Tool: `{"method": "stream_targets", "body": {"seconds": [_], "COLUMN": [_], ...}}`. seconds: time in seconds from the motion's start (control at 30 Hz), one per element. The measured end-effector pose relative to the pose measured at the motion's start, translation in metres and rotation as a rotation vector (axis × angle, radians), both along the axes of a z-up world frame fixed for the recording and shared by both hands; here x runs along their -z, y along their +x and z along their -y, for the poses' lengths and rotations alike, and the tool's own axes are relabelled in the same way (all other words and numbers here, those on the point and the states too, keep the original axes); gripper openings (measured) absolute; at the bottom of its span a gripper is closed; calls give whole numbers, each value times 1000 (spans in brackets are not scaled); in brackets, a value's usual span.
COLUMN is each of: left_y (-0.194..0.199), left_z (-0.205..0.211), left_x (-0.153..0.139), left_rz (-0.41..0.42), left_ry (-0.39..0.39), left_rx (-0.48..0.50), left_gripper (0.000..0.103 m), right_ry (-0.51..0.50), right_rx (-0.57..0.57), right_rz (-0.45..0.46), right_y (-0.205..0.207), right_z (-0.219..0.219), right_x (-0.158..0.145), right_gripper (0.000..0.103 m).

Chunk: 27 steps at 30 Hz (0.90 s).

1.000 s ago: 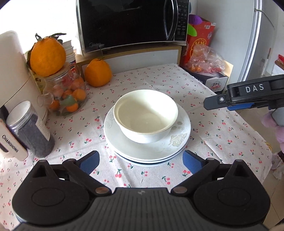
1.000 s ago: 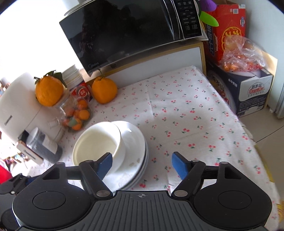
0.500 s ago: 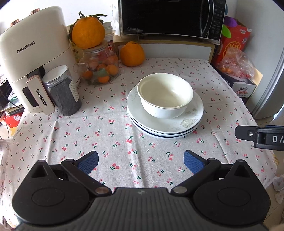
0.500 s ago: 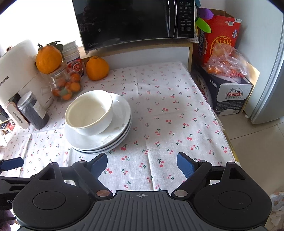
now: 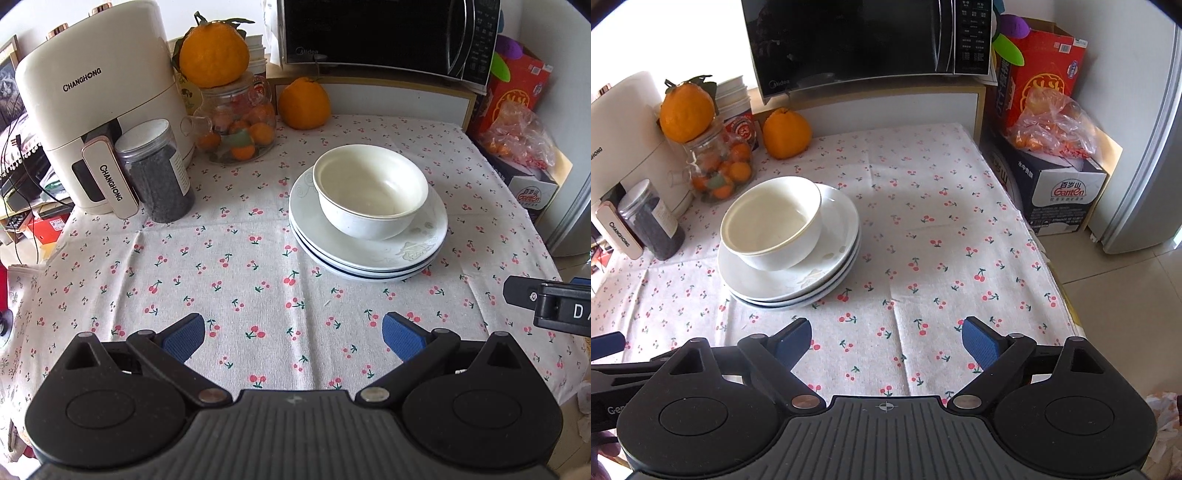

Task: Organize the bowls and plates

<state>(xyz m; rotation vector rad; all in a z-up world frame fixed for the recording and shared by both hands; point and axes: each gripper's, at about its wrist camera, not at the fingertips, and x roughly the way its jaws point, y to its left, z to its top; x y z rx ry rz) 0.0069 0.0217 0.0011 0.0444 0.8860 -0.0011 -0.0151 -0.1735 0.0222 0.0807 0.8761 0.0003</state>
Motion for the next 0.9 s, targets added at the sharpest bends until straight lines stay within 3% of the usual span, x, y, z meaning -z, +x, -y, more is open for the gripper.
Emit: {"method": "stream_targets", "body": {"seconds": [0.9], "left_y": [-2], "left_z": [3], "left_x": [-2], "left_rz": [14], "left_ry": [17], "left_rx": [19], "left_gripper": [103], "right_ry": [-4], "right_rx": [-13], "right_rz": [-26], "right_y": [4], "right_z": [-4], "right_x": [4], "right_gripper": [91]}}
